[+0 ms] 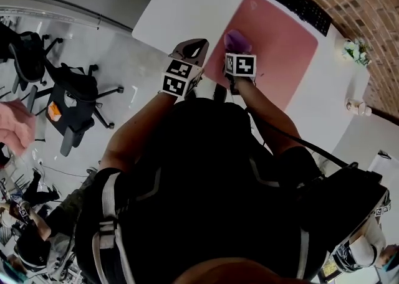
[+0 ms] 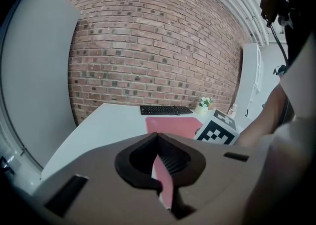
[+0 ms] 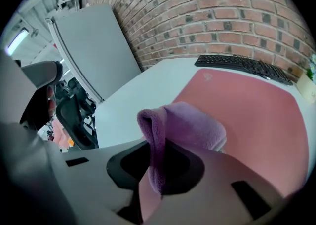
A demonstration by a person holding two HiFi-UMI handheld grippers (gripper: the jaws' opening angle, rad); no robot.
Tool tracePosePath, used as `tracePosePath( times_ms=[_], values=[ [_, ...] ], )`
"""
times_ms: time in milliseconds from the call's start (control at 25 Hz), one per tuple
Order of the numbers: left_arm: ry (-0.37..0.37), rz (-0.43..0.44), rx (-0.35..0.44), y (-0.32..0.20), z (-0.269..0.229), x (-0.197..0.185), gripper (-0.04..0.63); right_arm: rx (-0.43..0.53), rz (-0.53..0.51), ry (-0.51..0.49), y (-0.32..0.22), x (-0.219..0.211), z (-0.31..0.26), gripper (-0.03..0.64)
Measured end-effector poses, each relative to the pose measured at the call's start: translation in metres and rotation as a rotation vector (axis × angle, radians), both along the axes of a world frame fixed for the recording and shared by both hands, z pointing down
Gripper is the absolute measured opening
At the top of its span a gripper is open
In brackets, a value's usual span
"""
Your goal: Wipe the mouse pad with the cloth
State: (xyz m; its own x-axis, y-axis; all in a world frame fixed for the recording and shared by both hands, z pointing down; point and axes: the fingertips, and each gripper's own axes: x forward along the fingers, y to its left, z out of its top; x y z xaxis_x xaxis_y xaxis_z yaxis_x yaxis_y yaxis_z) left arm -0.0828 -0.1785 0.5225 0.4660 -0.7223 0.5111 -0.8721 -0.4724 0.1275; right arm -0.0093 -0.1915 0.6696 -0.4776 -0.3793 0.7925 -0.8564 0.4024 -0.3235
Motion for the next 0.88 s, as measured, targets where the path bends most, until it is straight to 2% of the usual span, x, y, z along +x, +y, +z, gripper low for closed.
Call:
tracePosePath(
  times_ms=[280,360,480,560,680,760,880],
  values=[
    [0.004,0.009,0.002,0.01,-0.004,-0.018,0.005,-0.012,0.041,-0.019,-0.014,-0.037,0.0,0.06],
    [0.032,-0.004,-0.005,0.01,-0.008,-0.026,0.005,-0.002,0.05,-0.053,-0.018,-0.045,-0.009,0.058],
    [0.119,-0.017,-0.044,0.013,-0.012,-0.027,0.005,0.015,0.12,-0.099,-0.02,-0.039,-0.024,0.058],
    [0.162,0.019,-0.038,0.012,-0.016,-0.02,0.005,0.043,0.173,-0.146,-0.025,-0.028,-0.04,0.058],
    [0.173,0.152,0.031,0.01,-0.027,0.002,0.005,0.106,0.276,-0.176,-0.033,0.008,-0.072,0.058],
    [0.184,0.222,0.047,0.007,-0.029,0.018,0.005,0.151,0.365,-0.179,-0.037,0.043,-0.092,0.058],
    [0.226,0.264,0.04,-0.006,-0.033,0.036,0.005,0.232,0.456,-0.164,-0.043,0.093,-0.117,0.058]
  ],
)
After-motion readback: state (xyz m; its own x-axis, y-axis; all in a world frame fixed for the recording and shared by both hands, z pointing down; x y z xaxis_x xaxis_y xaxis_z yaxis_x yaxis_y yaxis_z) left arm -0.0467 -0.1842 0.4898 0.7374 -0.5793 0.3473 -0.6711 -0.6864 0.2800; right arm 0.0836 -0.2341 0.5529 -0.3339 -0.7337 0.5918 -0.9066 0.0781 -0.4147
